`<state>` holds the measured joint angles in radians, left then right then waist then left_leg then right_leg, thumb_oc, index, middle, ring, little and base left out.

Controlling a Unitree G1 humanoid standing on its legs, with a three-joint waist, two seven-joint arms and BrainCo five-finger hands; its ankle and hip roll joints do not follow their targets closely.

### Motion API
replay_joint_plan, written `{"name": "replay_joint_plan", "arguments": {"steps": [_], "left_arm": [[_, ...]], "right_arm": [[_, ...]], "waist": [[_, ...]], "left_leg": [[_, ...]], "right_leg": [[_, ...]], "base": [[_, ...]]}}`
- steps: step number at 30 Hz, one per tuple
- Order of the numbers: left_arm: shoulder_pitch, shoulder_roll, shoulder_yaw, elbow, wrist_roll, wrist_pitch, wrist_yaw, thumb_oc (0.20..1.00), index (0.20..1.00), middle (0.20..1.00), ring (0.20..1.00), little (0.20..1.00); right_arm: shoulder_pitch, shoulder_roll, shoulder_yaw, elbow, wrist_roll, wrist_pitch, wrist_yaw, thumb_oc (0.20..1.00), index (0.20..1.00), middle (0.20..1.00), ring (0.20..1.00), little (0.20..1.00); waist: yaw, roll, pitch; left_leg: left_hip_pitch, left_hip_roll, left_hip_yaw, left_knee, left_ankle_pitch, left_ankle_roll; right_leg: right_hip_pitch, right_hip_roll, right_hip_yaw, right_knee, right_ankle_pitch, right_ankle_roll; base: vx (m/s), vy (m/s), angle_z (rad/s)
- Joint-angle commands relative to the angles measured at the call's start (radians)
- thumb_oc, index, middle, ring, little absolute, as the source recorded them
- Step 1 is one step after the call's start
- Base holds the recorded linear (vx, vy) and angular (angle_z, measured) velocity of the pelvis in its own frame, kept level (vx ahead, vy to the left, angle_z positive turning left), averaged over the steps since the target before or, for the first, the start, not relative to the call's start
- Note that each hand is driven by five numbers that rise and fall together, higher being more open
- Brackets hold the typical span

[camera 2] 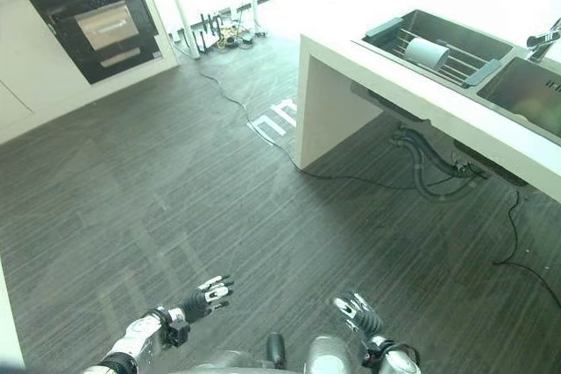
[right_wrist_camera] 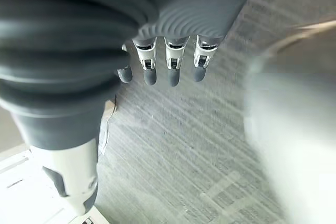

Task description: Place the dishes in the dishwasher.

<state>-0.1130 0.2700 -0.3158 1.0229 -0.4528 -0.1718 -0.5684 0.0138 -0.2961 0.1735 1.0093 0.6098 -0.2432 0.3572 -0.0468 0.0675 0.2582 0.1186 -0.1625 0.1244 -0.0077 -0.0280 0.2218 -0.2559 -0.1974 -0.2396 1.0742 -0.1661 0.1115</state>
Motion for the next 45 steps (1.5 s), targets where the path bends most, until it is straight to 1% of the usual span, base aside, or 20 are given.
{"name": "replay_joint_plan", "arguments": {"steps": [1,3,5,7,9,11,13,15,16,18,19,20,21,22,25,26,27,31,37,45], "left_arm": [[0.016,-0.004,0.011,-0.057,-0.019,-0.034,-0.01,1.0,1.0,1.0,1.0,1.0],[0.013,-0.008,0.012,-0.059,-0.024,-0.037,0.012,1.0,1.0,1.0,1.0,1.0],[0.016,-0.008,0.011,-0.066,-0.047,-0.04,0.024,1.0,1.0,1.0,1.0,1.0],[0.025,-0.01,0.012,-0.08,-0.044,-0.038,0.033,1.0,1.0,1.0,1.0,1.0],[0.032,-0.012,0.015,-0.088,-0.031,-0.038,0.043,1.0,1.0,1.0,1.0,1.0],[0.029,-0.029,0.017,-0.078,-0.042,-0.017,0.051,1.0,1.0,1.0,1.0,1.0],[0.032,-0.037,0.02,-0.081,-0.064,-0.001,0.048,1.0,1.0,1.0,1.0,1.0],[0.03,-0.049,0.025,-0.079,-0.055,-0.001,0.06,1.0,1.0,1.0,1.0,1.0],[0.028,-0.057,0.028,-0.076,-0.059,-0.004,0.056,1.0,1.0,1.0,1.0,1.0],[0.03,-0.069,0.036,-0.078,-0.057,-0.006,0.048,1.0,1.0,1.0,1.0,1.0],[0.031,-0.074,0.043,-0.087,-0.04,0.005,0.047,1.0,1.0,1.0,1.0,1.0],[0.031,-0.075,0.043,-0.09,-0.031,0.011,0.043,1.0,1.0,1.0,1.0,1.0],[0.034,-0.075,0.04,-0.086,-0.027,0.006,0.041,1.0,1.0,1.0,1.0,1.0],[0.038,-0.072,0.038,-0.087,-0.024,0.002,0.041,1.0,1.0,1.0,1.0,1.0],[0.054,-0.064,0.041,-0.084,-0.039,-0.012,0.036,1.0,1.0,1.0,1.0,1.0],[0.065,-0.061,0.046,-0.08,-0.037,-0.023,0.027,1.0,1.0,1.0,1.0,1.0],[0.077,-0.059,0.05,-0.076,-0.044,-0.036,0.027,1.0,1.0,1.0,1.0,1.0],[0.07,-0.038,0.055,-0.058,-0.037,-0.04,0.029,1.0,1.0,1.0,1.0,1.0],[0.048,-0.02,0.04,-0.003,-0.04,-0.072,0.043,1.0,1.0,1.0,1.0,1.0],[0.053,-0.031,0.036,0.046,-0.036,-0.091,0.024,1.0,1.0,1.0,1.0,1.0]], "right_arm": [[-0.042,-0.053,0.001,-0.053,0.022,-0.059,-0.006,1.0,1.0,1.0,1.0,1.0],[-0.06,-0.064,0.0,-0.036,0.021,-0.047,-0.005,1.0,1.0,1.0,1.0,1.0],[-0.069,-0.069,-0.005,-0.025,-0.005,-0.049,0.018,1.0,1.0,1.0,1.0,1.0],[-0.063,-0.07,-0.014,-0.036,-0.028,-0.038,0.021,1.0,1.0,1.0,1.0,1.0],[-0.062,-0.069,-0.016,-0.049,-0.032,-0.019,0.017,1.0,1.0,1.0,1.0,1.0],[-0.07,-0.064,-0.007,-0.04,-0.024,-0.001,-0.002,1.0,1.0,1.0,1.0,1.0],[-0.072,-0.074,0.002,-0.043,-0.041,0.006,-0.004,1.0,1.0,1.0,1.0,1.0],[-0.08,-0.087,0.012,-0.053,-0.055,0.025,-0.016,1.0,1.0,1.0,1.0,1.0],[-0.085,-0.092,0.019,-0.049,-0.055,0.024,-0.012,1.0,1.0,1.0,1.0,1.0],[-0.084,-0.107,0.026,-0.05,-0.063,0.023,-0.008,1.0,1.0,1.0,1.0,1.0],[-0.079,-0.118,0.025,-0.057,-0.062,0.033,-0.022,1.0,1.0,1.0,1.0,1.0],[-0.08,-0.122,0.025,-0.055,-0.051,0.041,-0.032,1.0,1.0,1.0,1.0,1.0],[-0.087,-0.123,0.028,-0.038,-0.038,0.042,-0.029,1.0,1.0,1.0,1.0,1.0],[-0.092,-0.12,0.029,-0.028,-0.043,0.044,-0.028,1.0,1.0,1.0,1.0,1.0],[-0.094,-0.111,0.038,-0.002,-0.058,0.04,-0.033,1.0,1.0,1.0,1.0,1.0],[-0.094,-0.108,0.042,0.012,-0.059,0.037,-0.037,1.0,1.0,1.0,1.0,1.0],[-0.09,-0.106,0.04,0.021,-0.069,0.03,-0.033,1.0,1.0,1.0,1.0,1.0],[-0.083,-0.084,0.011,0.08,-0.076,0.022,-0.023,1.0,1.0,1.0,1.0,1.0],[-0.084,-0.053,-0.029,0.178,-0.119,-0.004,-0.015,1.0,1.0,1.0,1.0,1.0],[-0.093,-0.029,-0.059,0.228,-0.139,-0.005,-0.061,1.0,1.0,1.0,1.0,1.0]], "waist": [[-0.014,-0.008,0.033],[-0.027,-0.038,0.037],[-0.043,-0.048,0.044],[-0.047,-0.039,0.044],[-0.047,-0.04,0.035],[-0.057,-0.052,0.008],[-0.056,-0.044,0.0],[-0.052,-0.041,-0.006],[-0.045,-0.052,-0.009],[-0.031,-0.058,-0.008],[-0.018,-0.056,0.005],[-0.009,-0.06,0.013],[0.007,-0.071,0.021],[0.018,-0.07,0.027],[0.046,-0.051,0.029],[0.063,-0.039,0.032],[0.075,-0.038,0.033],[0.062,-0.014,-0.009],[0.044,0.004,-0.029],[0.044,0.003,-0.029]], "left_leg": [[-0.002,0.113,0.01,-0.043,-0.006,-0.15],[0.051,0.1,0.019,-0.051,-0.063,-0.163],[0.087,0.093,0.036,-0.044,-0.112,-0.159],[0.123,0.1,0.048,-0.039,-0.157,-0.162],[0.121,0.105,0.069,-0.019,-0.162,-0.165],[0.101,0.128,0.091,0.104,-0.195,-0.178],[0.104,0.155,0.094,0.201,-0.224,-0.202],[0.067,0.193,0.092,0.367,-0.148,-0.251],[0.014,0.202,0.087,0.469,-0.071,-0.269],[-0.071,0.218,0.069,0.669,-0.007,-0.292],[-0.171,0.252,0.054,0.862,-0.01,-0.304],[-0.234,0.247,0.05,0.904,-0.022,-0.293],[-0.295,0.201,0.051,0.815,-0.026,-0.254],[-0.292,0.19,0.041,0.694,-0.03,-0.243],[-0.25,0.152,-0.061,0.328,-0.008,-0.246],[-0.263,0.148,-0.121,0.251,0.05,-0.272],[-0.278,0.136,-0.146,0.229,0.051,-0.275],[-0.136,0.144,-0.157,0.044,0.017,-0.239],[-0.07,0.136,-0.138,-0.041,0.024,-0.209],[-0.043,0.118,-0.113,-0.038,-0.012,-0.174]], "right_leg": [[0.17,0.109,-0.011,-0.517,0.094,-0.011],[0.145,0.08,-0.041,-0.804,0.149,0.018],[0.095,0.047,-0.05,-0.894,0.25,0.044],[0.079,0.032,-0.062,-0.892,0.258,0.063],[0.097,0.029,-0.083,-0.894,0.232,0.054],[0.138,0.05,-0.071,-0.874,0.166,0.0],[0.171,0.071,-0.064,-0.85,0.106,-0.025],[0.208,0.099,-0.069,-0.856,0.068,-0.07],[0.226,0.101,-0.074,-0.88,0.072,-0.099],[0.256,0.11,-0.07,-0.889,0.049,-0.128],[0.298,0.128,-0.055,-0.887,0.016,-0.148],[0.323,0.133,-0.044,-0.894,0.01,-0.152],[0.342,0.128,-0.016,-0.916,0.027,-0.147],[0.357,0.135,0.012,-0.925,0.024,-0.139],[0.384,0.156,0.075,-0.942,0.012,-0.109],[0.401,0.171,0.107,-0.953,0.007,-0.101],[0.413,0.171,0.131,-0.967,0.008,-0.091],[0.359,0.144,0.093,-0.941,0.012,-0.054],[0.327,0.137,0.092,-0.936,0.027,-0.037],[0.302,0.111,0.089,-0.886,0.037,-0.011]], "base": [[0.27,-0.109,-0.46],[0.39,-0.158,0.08],[0.35,-0.116,-0.03],[0.33,-0.122,-0.49],[0.26,-0.225,-0.13],[0.44,-0.391,0.18],[0.43,-0.267,0.2],[0.27,-0.273,-0.3],[0.16,-0.249,-0.56],[0.22,-0.249,-0.38],[0.29,-0.231,-0.19],[0.34,-0.124,-0.1],[0.33,0.049,-0.03],[0.36,0.141,-0.36],[0.35,0.212,-1.04],[0.36,0.223,-0.7],[0.32,0.223,-0.61],[0.22,0.215,-1.28],[0.1,0.115,-0.18],[0.05,0.071,-0.13]]}}
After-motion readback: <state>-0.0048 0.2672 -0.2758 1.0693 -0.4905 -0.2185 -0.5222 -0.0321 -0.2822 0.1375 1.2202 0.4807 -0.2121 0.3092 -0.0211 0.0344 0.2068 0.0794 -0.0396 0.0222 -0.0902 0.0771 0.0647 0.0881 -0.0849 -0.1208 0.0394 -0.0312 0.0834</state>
